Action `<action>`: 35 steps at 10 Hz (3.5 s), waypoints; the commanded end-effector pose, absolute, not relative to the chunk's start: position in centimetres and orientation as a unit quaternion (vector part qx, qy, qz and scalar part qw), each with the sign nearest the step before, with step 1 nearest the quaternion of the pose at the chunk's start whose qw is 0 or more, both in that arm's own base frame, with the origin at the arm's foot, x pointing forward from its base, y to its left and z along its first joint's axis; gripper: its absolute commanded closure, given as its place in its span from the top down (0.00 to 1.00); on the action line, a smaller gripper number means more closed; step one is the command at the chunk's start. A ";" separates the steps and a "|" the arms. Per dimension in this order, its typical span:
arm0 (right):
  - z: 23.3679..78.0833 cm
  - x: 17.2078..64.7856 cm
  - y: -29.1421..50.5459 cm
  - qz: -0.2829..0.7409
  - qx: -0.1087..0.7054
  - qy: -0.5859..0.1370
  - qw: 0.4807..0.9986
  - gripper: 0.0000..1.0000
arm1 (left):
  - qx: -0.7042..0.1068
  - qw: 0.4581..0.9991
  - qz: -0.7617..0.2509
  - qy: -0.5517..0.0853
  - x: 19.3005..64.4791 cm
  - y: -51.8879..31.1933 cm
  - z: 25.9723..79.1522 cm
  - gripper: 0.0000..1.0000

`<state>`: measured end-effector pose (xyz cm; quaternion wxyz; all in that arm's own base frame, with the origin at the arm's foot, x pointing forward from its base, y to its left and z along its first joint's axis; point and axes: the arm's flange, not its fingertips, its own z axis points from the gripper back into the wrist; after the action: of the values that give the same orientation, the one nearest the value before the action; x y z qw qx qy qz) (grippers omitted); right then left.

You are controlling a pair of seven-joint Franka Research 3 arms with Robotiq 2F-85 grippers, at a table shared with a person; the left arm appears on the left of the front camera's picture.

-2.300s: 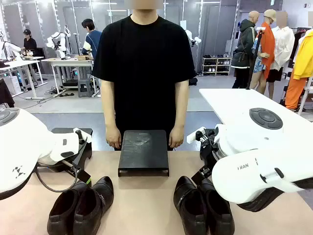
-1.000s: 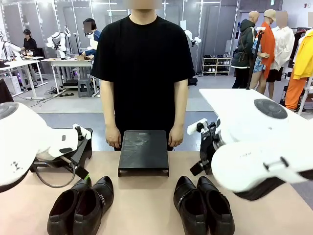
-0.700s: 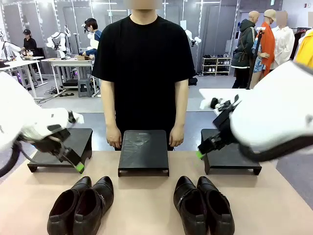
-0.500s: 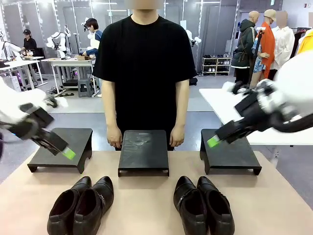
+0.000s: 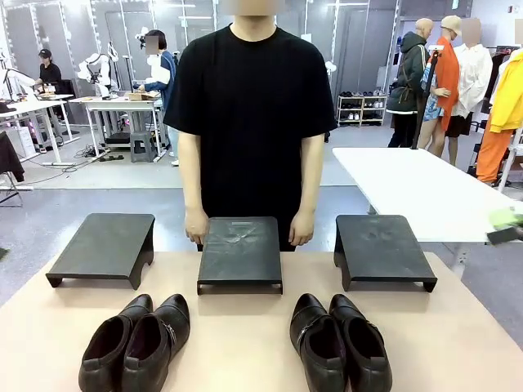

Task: Place the shoes on the stand as instructed by the person.
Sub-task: Pick up one pair of Shoes and place it on the Shoes Stand indicated by the person.

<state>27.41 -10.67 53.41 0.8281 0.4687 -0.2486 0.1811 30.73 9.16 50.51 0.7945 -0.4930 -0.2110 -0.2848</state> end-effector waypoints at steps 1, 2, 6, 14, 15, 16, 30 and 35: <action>50.4 25.8 -15.1 0.119 0.503 -0.259 0.816 1.00 | -0.539 0.769 -0.250 -0.234 30.5 13.0 49.3 1.00; 49.3 25.0 -16.9 0.094 0.512 -0.258 0.814 1.00 | -0.557 0.755 -0.235 -0.254 29.6 14.9 48.5 1.00; 46.9 22.8 -19.8 0.067 0.540 -0.278 0.792 1.00 | -0.577 0.740 -0.153 -0.309 27.3 20.5 45.2 1.00; 46.6 22.8 -20.1 0.060 0.541 -0.273 0.793 1.00 | -0.573 0.747 -0.136 -0.310 26.9 20.9 44.2 1.00; 46.6 22.8 -20.1 0.060 0.541 -0.273 0.793 1.00 | -0.573 0.747 -0.136 -0.310 26.9 20.9 44.2 1.00; 46.6 22.8 -20.1 0.060 0.541 -0.273 0.793 1.00 | -0.573 0.747 -0.136 -0.310 26.9 20.9 44.2 1.00; 48.5 23.2 -18.2 0.065 0.518 -0.222 0.823 1.00 | -0.573 0.747 -0.136 -0.310 26.9 20.9 44.2 1.00; 54.0 29.9 -3.6 0.167 0.404 -0.027 0.899 1.00 | -0.573 0.747 -0.136 -0.310 26.9 20.9 44.2 1.00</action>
<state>28.77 -4.36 53.52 0.8867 0.4311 -0.0655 0.1538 27.04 20.73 44.37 0.7513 -0.5703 -0.3074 -0.1257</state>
